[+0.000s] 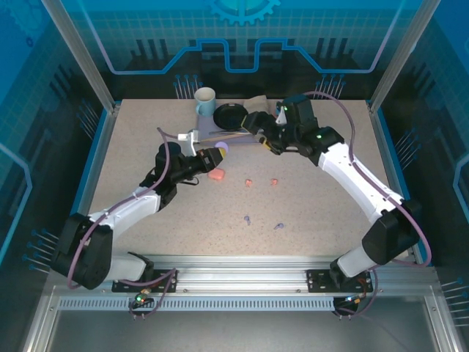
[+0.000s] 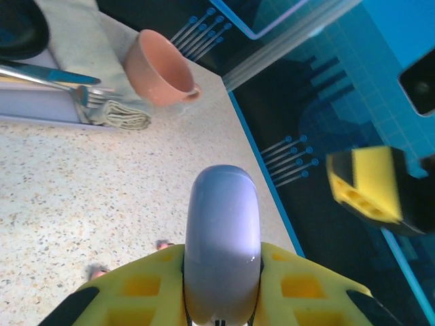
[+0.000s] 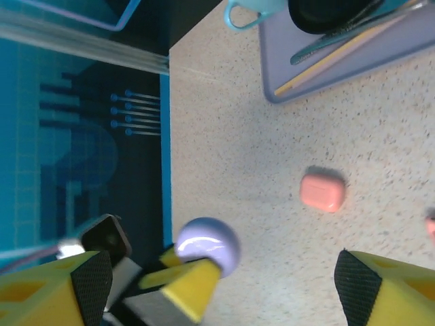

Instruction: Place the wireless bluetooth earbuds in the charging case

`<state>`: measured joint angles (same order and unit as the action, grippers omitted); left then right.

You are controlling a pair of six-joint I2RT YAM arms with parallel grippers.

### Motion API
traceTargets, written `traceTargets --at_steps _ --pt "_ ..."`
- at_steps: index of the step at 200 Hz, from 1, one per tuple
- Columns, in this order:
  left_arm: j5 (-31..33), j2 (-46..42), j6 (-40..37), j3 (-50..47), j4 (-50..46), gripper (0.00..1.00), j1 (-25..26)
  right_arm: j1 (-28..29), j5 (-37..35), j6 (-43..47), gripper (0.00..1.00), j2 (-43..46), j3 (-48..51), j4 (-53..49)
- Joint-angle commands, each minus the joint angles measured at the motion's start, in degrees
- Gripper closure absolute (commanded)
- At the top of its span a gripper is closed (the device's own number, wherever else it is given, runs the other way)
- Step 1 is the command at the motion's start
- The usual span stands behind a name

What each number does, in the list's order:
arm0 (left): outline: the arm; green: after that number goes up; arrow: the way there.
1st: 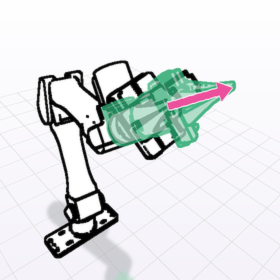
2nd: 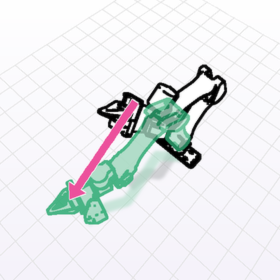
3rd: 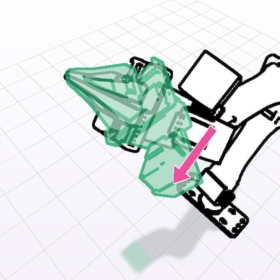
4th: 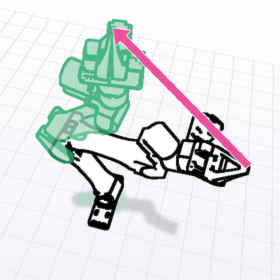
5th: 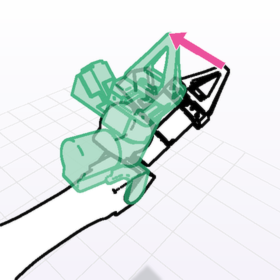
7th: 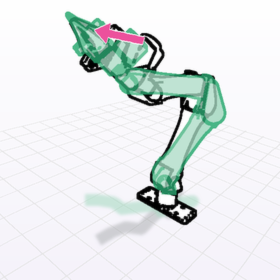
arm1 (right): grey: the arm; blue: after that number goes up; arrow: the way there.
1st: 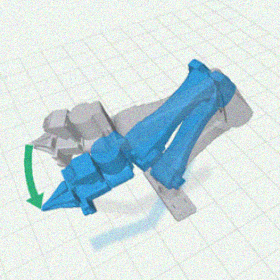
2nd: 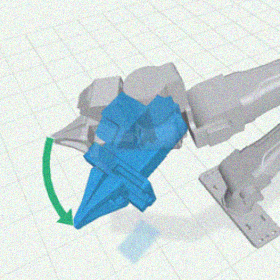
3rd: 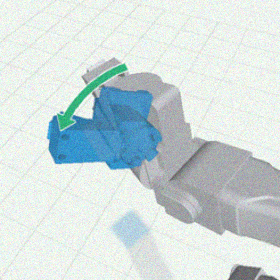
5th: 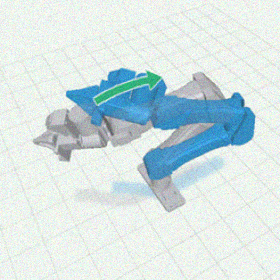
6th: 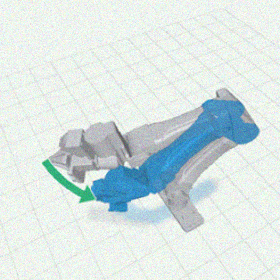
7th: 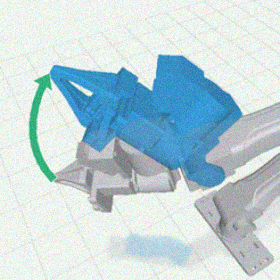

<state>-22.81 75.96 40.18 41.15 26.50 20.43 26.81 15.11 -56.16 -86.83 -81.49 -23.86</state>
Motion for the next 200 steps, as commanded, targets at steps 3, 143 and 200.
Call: traceTargets --at_steps 3,143,200 --pt "-7.18 -2.89 -5.53 3.83 -7.4 0.87 0.12 -0.17 8.72 21.29 0.12 1.63 4.81 5.26" --pt "-12.33 -3.26 -7.36 7.29 -14.62 0.86 0.18 3.11 14.24 25.75 0.17 -3.06 10.96 12.6" --pt "-14.18 -3.45 -7.5 7.55 -14.72 0.87 0.22 0.68 11.56 25.22 0.21 -6.48 11.06 12.15"
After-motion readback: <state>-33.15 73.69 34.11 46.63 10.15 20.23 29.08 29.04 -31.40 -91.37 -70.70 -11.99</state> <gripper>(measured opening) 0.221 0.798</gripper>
